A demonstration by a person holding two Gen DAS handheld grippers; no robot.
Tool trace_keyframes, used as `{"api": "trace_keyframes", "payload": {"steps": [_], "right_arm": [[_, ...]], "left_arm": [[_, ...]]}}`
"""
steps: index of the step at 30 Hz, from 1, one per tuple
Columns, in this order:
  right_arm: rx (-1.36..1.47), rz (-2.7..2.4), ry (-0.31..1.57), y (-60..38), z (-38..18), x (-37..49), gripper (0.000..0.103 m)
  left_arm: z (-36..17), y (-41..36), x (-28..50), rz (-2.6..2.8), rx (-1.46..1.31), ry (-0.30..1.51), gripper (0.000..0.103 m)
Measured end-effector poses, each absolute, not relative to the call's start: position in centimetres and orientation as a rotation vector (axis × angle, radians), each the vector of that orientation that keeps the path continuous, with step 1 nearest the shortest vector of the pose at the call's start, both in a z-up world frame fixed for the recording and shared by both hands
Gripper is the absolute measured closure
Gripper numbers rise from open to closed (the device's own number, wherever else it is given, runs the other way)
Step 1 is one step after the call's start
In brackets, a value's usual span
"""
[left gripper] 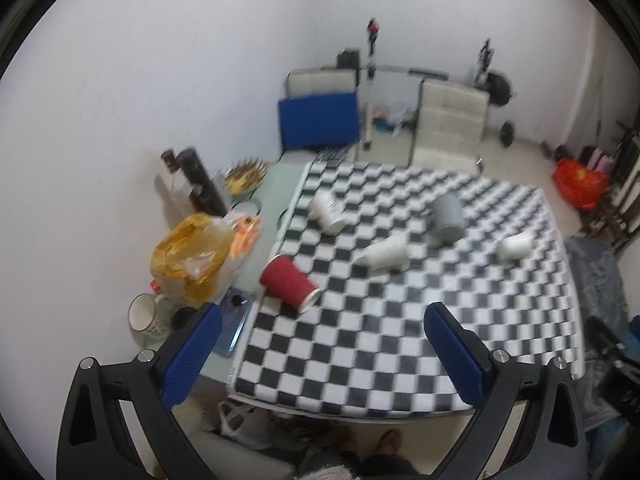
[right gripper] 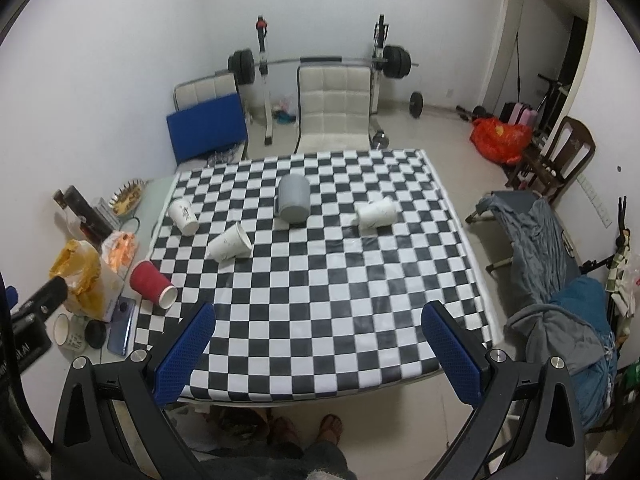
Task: Flip cup upright
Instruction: 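Reach the left gripper to the lying white calligraphy cup and grasp it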
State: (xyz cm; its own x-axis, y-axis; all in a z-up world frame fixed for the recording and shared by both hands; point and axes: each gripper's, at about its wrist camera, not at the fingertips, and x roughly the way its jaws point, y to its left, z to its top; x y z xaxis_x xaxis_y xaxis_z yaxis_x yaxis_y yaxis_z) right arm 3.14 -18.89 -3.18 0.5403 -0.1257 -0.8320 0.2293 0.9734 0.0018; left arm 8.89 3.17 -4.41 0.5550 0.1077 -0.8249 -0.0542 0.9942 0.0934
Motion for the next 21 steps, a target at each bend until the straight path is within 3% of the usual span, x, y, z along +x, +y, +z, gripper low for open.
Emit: {"api": "trace_keyframes", "payload": {"steps": [10, 21], "right_arm": [[0.086, -0.197, 1.141, -15.7, -15.1, 14.6, 0.000], [0.005, -0.082, 1.272, -12.4, -22.8, 27.9, 0.000]], "left_arm": [[-13.9, 8.4, 16.0, 0.186, 0.065, 1.155, 0.000], [-19.9, 11.0, 27.1, 0.271, 0.057, 1.272, 0.000]]}}
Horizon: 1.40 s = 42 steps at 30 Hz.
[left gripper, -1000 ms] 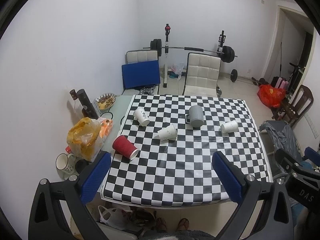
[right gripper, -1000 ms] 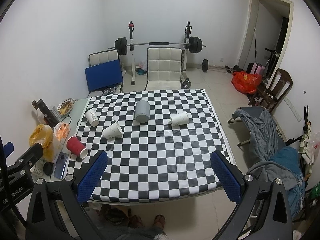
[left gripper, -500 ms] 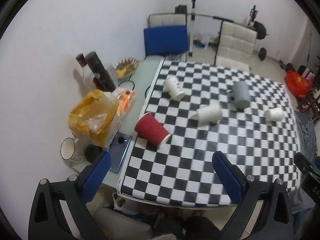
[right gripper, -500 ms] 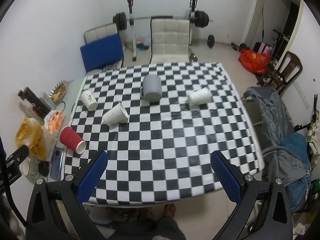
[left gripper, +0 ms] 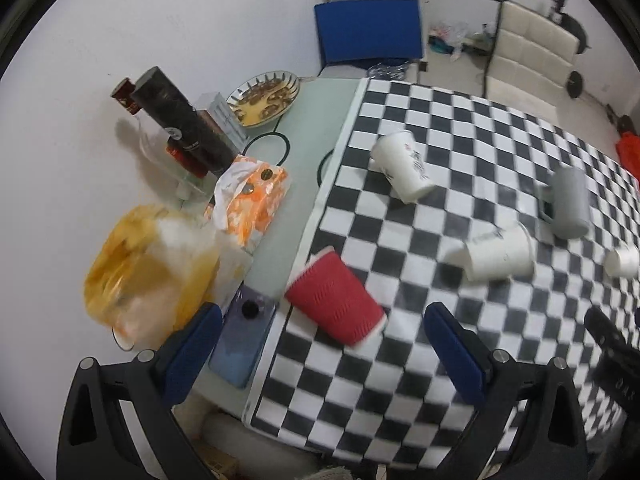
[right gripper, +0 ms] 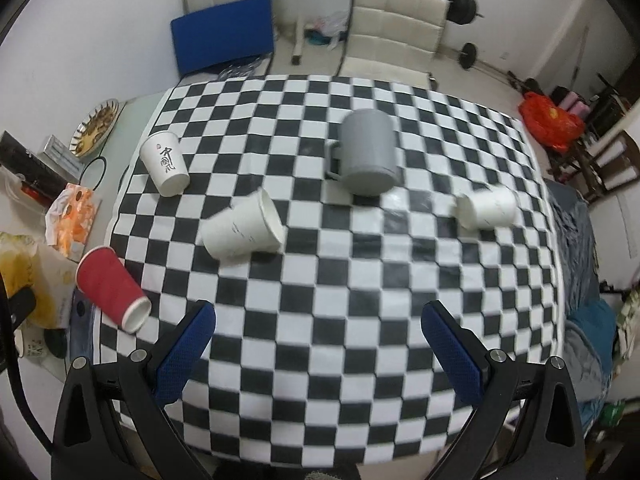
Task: Flip cup upright
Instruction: 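Reach the left gripper to the lying white calligraphy cup and grasp it, then lift the white cup with the left gripper, rotating its opening upward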
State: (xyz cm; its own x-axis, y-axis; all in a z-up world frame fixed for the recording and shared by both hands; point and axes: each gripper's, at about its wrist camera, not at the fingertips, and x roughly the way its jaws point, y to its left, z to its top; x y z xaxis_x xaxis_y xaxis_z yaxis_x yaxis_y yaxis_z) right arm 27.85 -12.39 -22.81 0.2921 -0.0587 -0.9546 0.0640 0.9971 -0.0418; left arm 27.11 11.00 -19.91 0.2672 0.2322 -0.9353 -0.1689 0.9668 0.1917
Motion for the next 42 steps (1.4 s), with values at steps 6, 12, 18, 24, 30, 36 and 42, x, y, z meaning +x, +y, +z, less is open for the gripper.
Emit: {"api": "trace_keyframes", "payload": {"steps": [6, 12, 18, 24, 30, 36, 42], "right_arm": [[-0.010, 0.000, 1.333, -10.9, -26.1, 34.9, 0.000], [-0.013, 0.046, 1.389, -9.9, -29.8, 41.5, 0.000], [-0.007, 0.055, 1.439, -9.7, -33.5, 46.2, 0.000], [-0.007, 0.060, 1.491, -9.8, -36.8, 48.5, 0.000], [-0.008, 0.047, 1.523, -10.1, -39.2, 50.2, 0.000], [-0.030, 0.032, 1.538, -10.2, -40.8, 51.4, 0.000], [-0.015, 0.026, 1.561, -10.8, -42.2, 52.2, 0.000]], "left_arm": [[-22.8, 11.6, 33.3, 0.293, 0.005, 1.346, 0.000], [-25.9, 12.0, 38.4, 0.286, -0.073, 1.412, 0.000], [-29.7, 11.7, 42.3, 0.234, -0.211, 1.475, 0.000], [-33.0, 11.4, 45.0, 0.177, -0.355, 1.522, 0.000], [-35.2, 10.9, 46.9, 0.161, -0.405, 1.531, 0.012], [-36.4, 10.5, 48.0, 0.151, -0.376, 1.534, 0.024], [-36.9, 10.4, 48.0, 0.124, -0.355, 1.525, 0.042]]}}
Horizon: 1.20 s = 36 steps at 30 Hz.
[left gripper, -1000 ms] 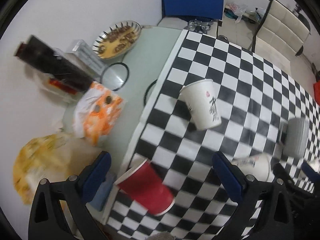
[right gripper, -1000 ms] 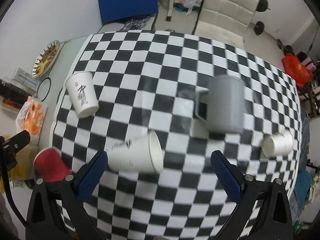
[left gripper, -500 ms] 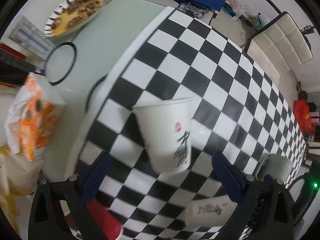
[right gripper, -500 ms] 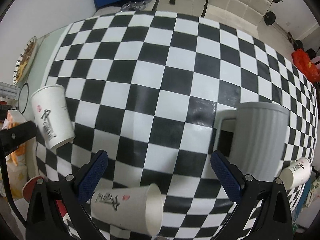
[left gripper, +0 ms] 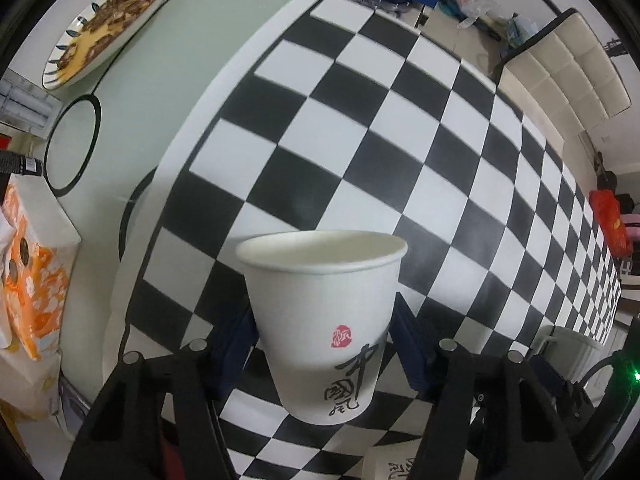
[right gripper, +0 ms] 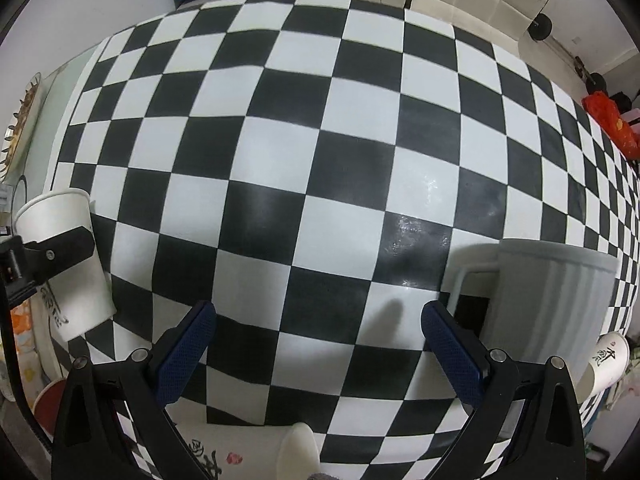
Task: Flip cup upright
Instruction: 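Lift the white cup with the left gripper, rotating its opening upward, then carry the upright white cup with the left gripper toward the right gripper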
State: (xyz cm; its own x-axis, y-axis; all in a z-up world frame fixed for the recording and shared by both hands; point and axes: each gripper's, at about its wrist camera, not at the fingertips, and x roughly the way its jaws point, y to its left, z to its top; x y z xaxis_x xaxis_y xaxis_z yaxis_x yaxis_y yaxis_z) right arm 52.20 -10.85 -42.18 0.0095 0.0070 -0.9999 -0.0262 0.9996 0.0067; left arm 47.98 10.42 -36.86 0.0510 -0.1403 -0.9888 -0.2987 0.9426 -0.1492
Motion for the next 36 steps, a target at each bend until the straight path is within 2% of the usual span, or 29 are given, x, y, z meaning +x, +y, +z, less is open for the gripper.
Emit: {"api": "trace_keyframes", "payload": {"steps": [7, 16, 23, 30, 36], "right_arm": [[-0.019, 0.014, 1.552, -10.8, -42.0, 51.5, 0.000], [0.024, -0.001, 1.490, -11.7, -36.4, 49.5, 0.000], [0.051, -0.039, 1.423, -13.0, -31.2, 44.0, 0.000], [0.099, -0.132, 1.385, -16.4, -27.3, 34.0, 0.000], [0.153, -0.256, 1.422, -21.7, -28.4, 24.8, 0.000]], "left_arm": [[-34.9, 10.4, 47.6, 0.113, -0.283, 1.475, 0.045], [-27.2, 10.0, 44.8, 0.026, -0.229, 1.352, 0.046], [-22.2, 7.0, 40.1, -0.091, -0.191, 1.290, 0.046], [-20.7, 2.1, 33.4, -0.222, -0.136, 1.302, 0.046], [-23.4, -2.8, 27.2, -0.340, -0.129, 1.394, 0.046]]}}
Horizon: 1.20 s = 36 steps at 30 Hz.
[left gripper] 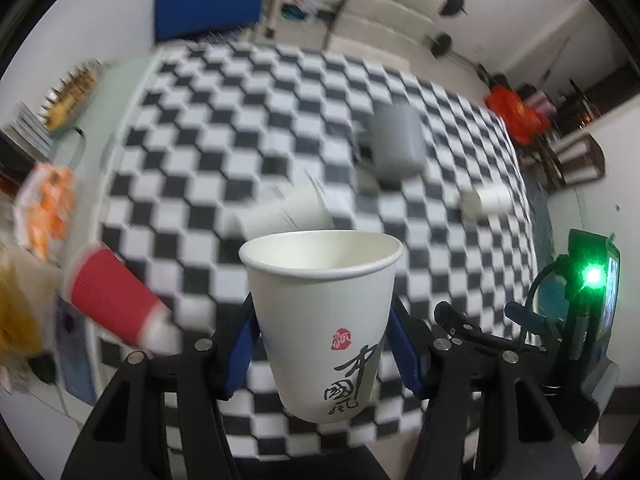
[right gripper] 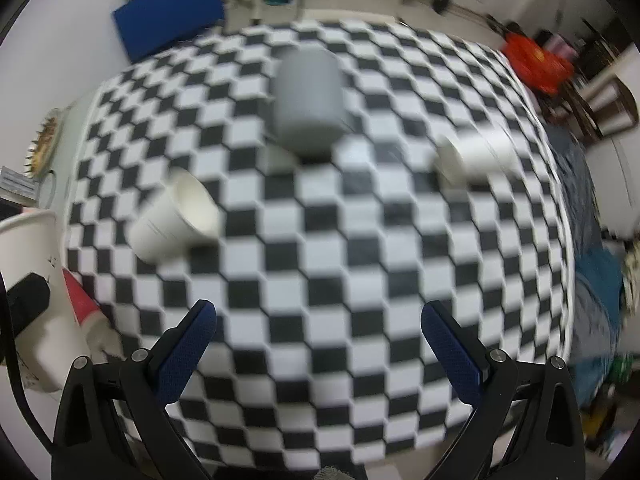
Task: Flip cup upright
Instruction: 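Carry the upright white cup with the left gripper toward the right gripper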
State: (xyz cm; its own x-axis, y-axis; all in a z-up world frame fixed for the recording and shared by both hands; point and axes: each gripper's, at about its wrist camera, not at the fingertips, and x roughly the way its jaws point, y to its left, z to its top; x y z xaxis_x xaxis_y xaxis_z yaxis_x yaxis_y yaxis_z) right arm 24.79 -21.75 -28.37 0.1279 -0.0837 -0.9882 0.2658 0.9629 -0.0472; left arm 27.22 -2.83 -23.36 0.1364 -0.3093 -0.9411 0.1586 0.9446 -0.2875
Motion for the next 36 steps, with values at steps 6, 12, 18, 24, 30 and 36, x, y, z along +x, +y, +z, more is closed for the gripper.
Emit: {"api": "trace_keyframes", "payload": {"steps": [6, 12, 18, 24, 30, 36], "right_arm": [[0.199, -0.359, 1.480, -26.5, -31.3, 18.5, 0.000], [0.242, -0.401, 1.498, -30.7, -34.9, 16.6, 0.000], [0.256, -0.392, 1.518, -33.0, -39.2, 18.5, 0.000], [0.256, -0.350, 1.523, -33.9, -41.2, 20.7, 0.000], [0.228, -0.297, 1.520, -34.1, -42.0, 21.7, 0.000], [0.220, -0.263, 1.511, -34.0, -42.4, 22.1, 0.000]], "left_arm": [[-28.1, -8.6, 23.8, -0.408, -0.173, 1.511, 0.046], [-32.6, -13.4, 24.3, -0.417, -0.168, 1.564, 0.046], [-35.5, -15.9, 27.1, -0.370, -0.150, 1.555, 0.046], [-37.1, -16.7, 28.2, -0.325, -0.138, 1.563, 0.045], [-37.9, -17.4, 28.2, -0.276, -0.101, 1.570, 0.040], [-38.4, -17.1, 27.8, -0.249, -0.080, 1.583, 0.015]]}}
